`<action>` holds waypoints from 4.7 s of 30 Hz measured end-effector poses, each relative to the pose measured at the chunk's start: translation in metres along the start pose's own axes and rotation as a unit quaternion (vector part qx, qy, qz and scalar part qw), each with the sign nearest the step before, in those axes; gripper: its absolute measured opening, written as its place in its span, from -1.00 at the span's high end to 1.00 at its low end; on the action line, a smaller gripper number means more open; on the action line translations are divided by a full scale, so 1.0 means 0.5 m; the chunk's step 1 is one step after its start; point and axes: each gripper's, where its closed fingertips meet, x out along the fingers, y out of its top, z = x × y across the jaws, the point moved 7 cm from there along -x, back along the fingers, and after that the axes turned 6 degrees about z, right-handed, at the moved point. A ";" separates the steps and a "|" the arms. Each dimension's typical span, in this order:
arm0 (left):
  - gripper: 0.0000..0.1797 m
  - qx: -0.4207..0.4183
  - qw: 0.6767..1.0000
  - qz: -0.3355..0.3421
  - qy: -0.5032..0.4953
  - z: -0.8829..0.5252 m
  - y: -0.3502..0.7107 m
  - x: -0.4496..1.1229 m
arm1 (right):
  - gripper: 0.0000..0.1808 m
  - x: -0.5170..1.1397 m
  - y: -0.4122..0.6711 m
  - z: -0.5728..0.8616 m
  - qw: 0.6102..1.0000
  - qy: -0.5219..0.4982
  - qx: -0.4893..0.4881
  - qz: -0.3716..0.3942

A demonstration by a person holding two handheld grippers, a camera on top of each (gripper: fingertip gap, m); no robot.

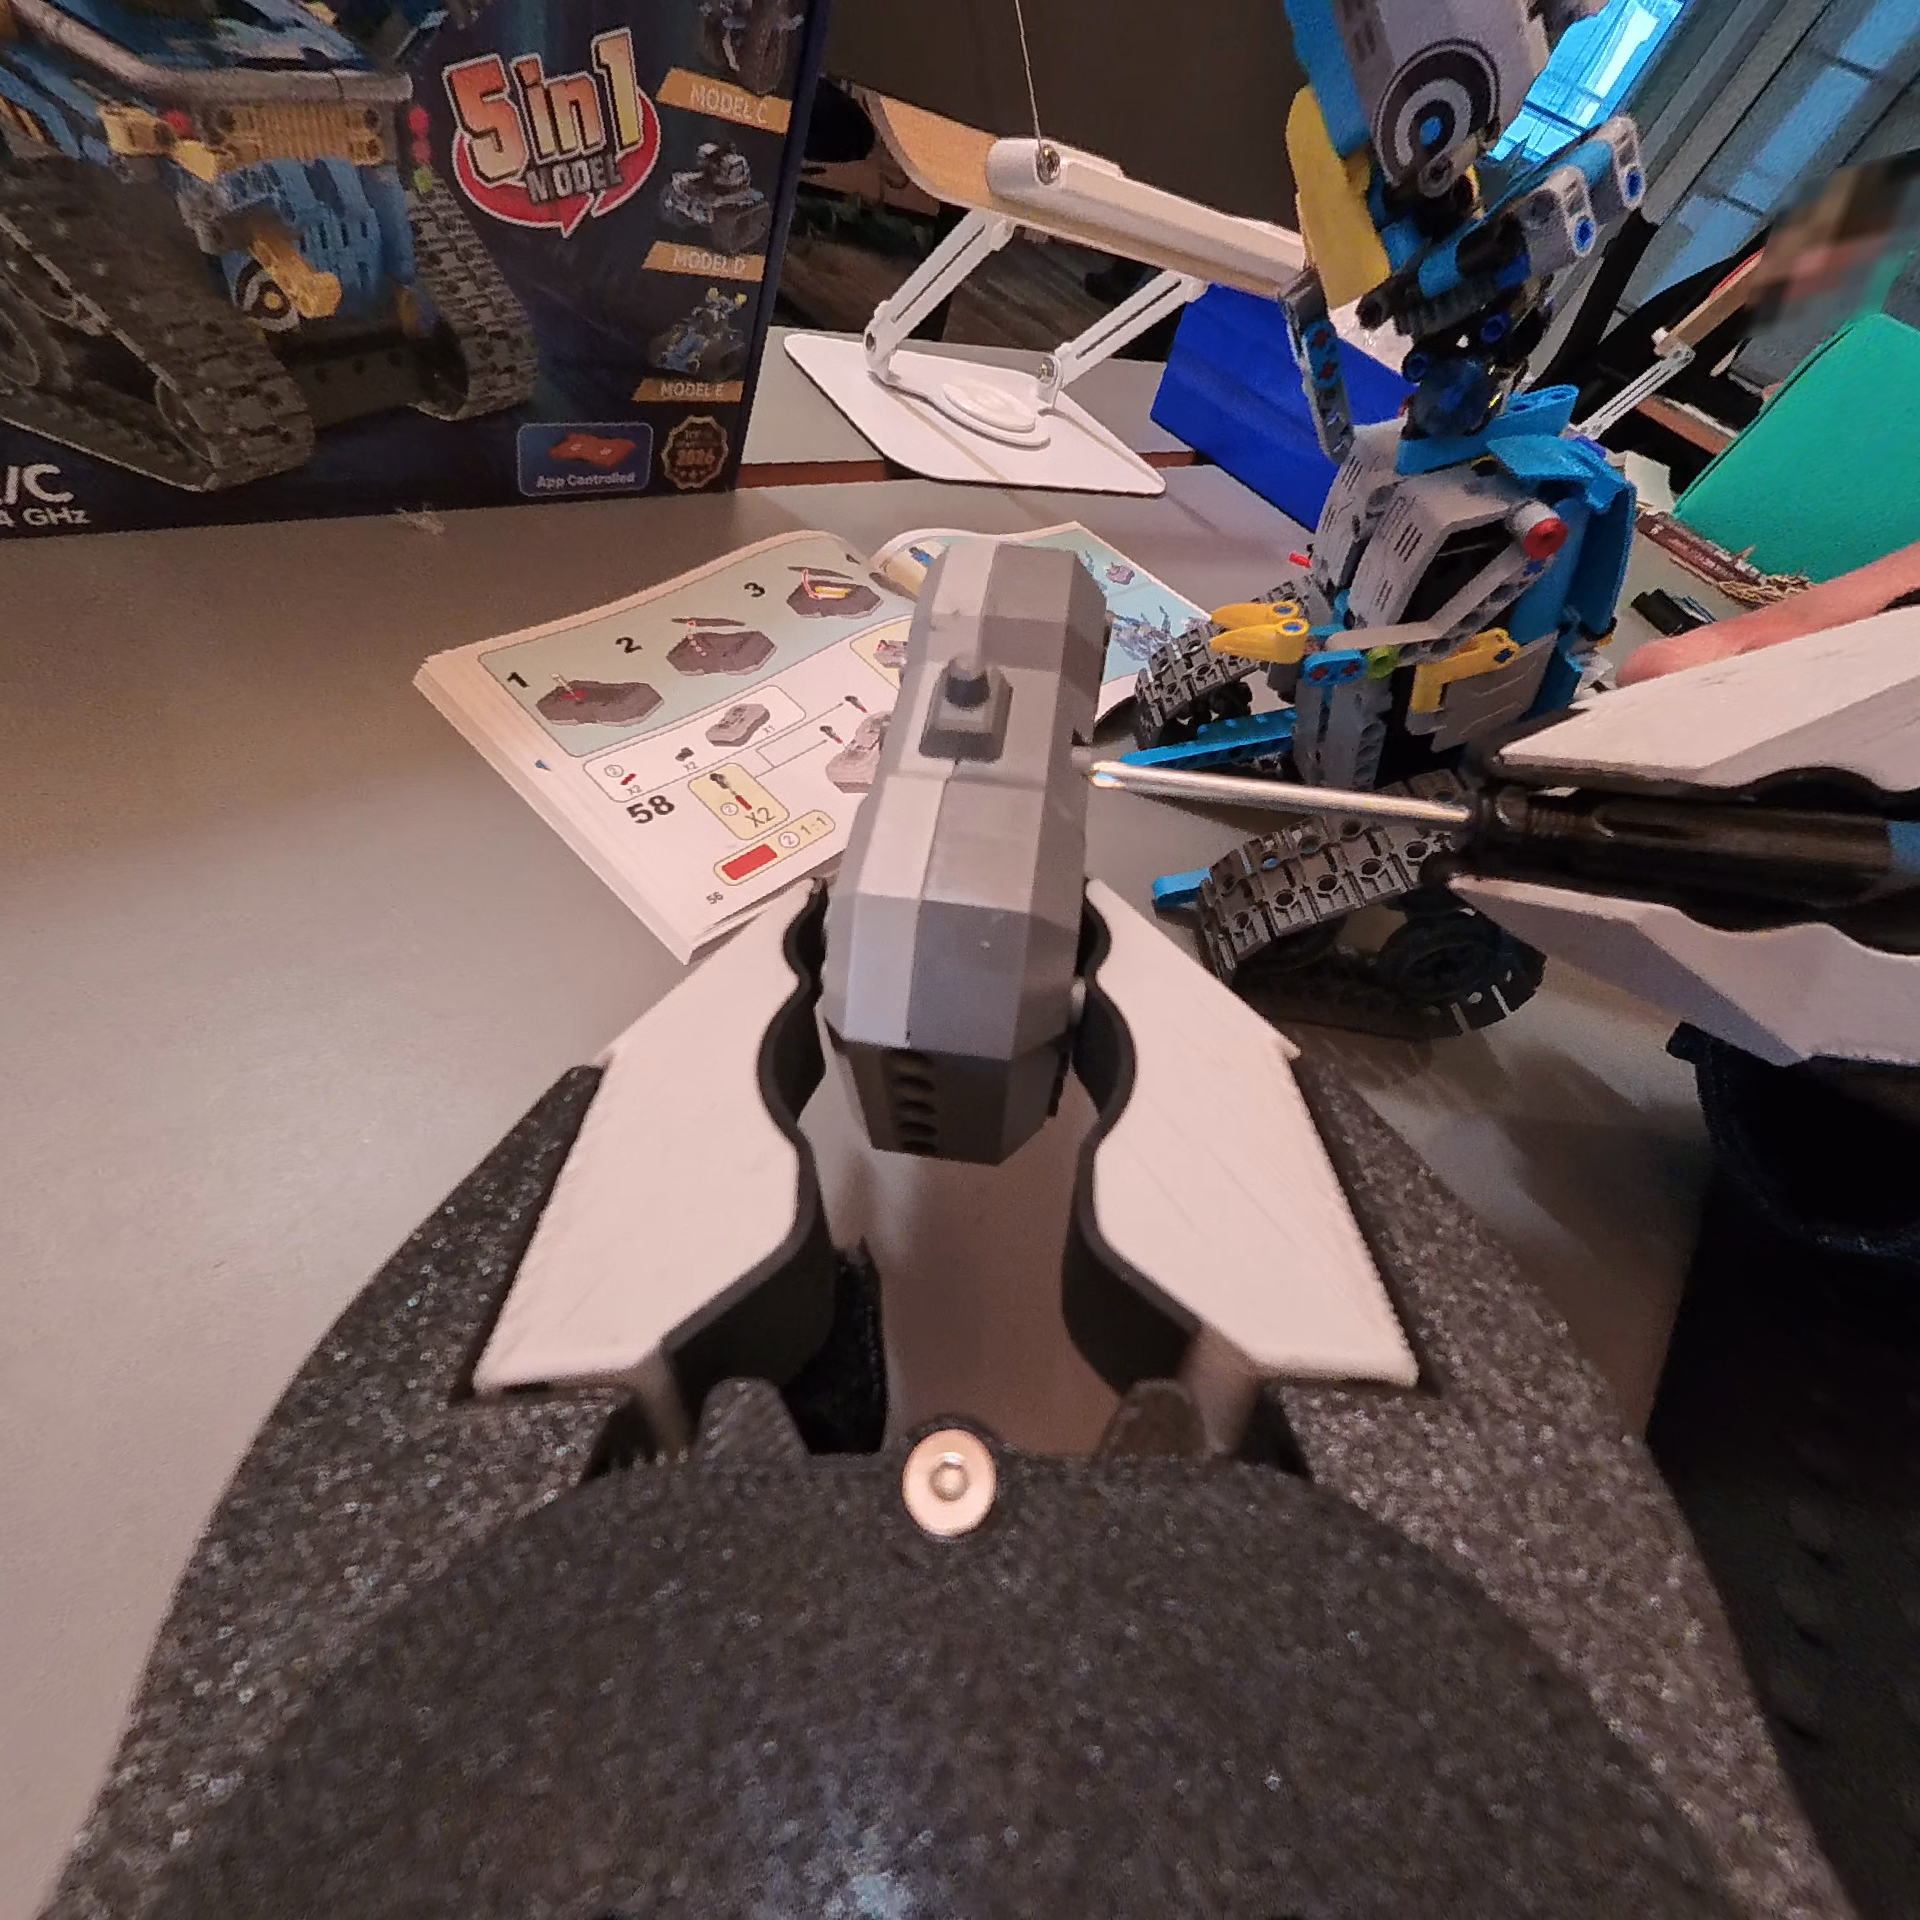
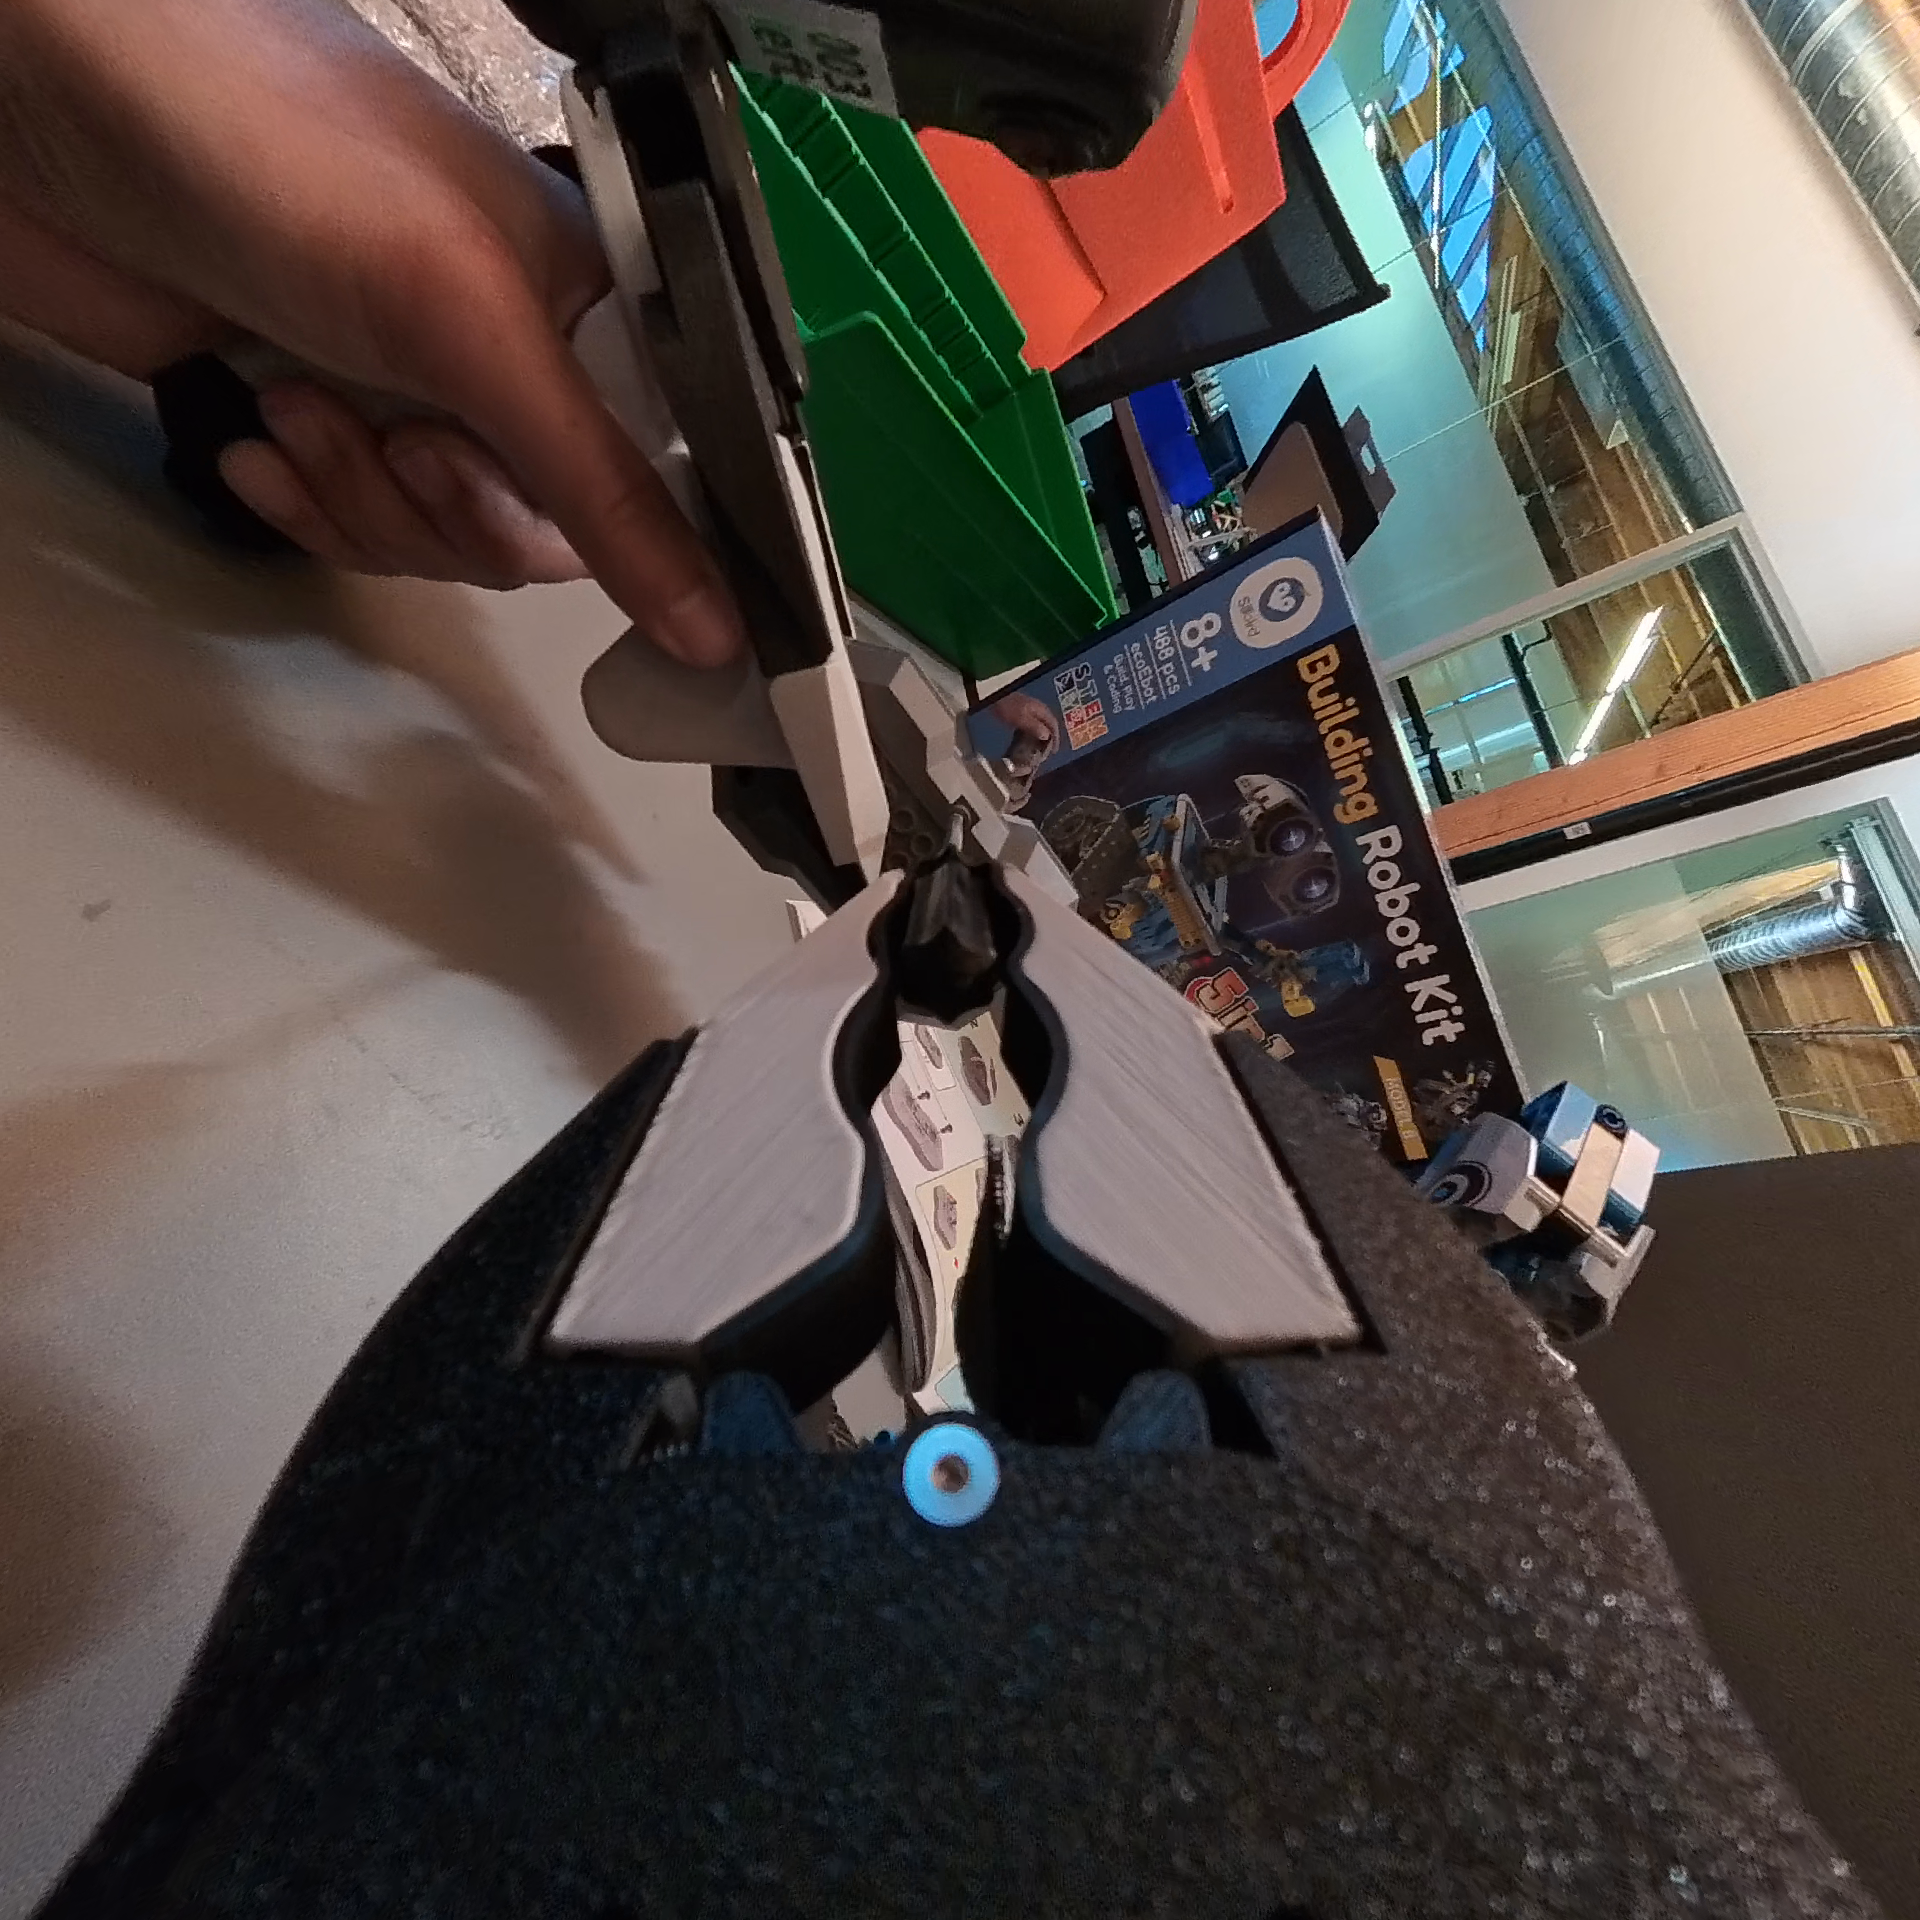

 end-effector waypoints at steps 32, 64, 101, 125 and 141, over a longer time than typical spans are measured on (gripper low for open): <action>0.53 0.301 0.886 0.311 0.168 0.082 0.172 -0.181 | 0.87 0.006 0.093 0.033 0.350 0.107 0.883 0.294; 0.51 0.019 0.999 -0.008 -0.046 0.025 0.018 -0.009 | 0.88 -0.036 0.013 0.017 0.998 0.013 -0.057 0.019; 0.52 0.260 0.904 0.308 0.138 0.090 0.150 -0.157 | 0.89 -0.010 0.095 0.047 0.532 0.004 0.778 0.334; 0.51 -0.005 0.999 -0.014 -0.049 0.016 0.033 -0.025 | 0.87 -0.059 0.034 0.044 0.999 -0.005 -0.036 0.036; 0.51 0.008 0.996 -0.047 -0.072 0.035 0.003 -0.003 | 0.88 -0.044 0.010 0.009 0.999 0.019 -0.049 0.015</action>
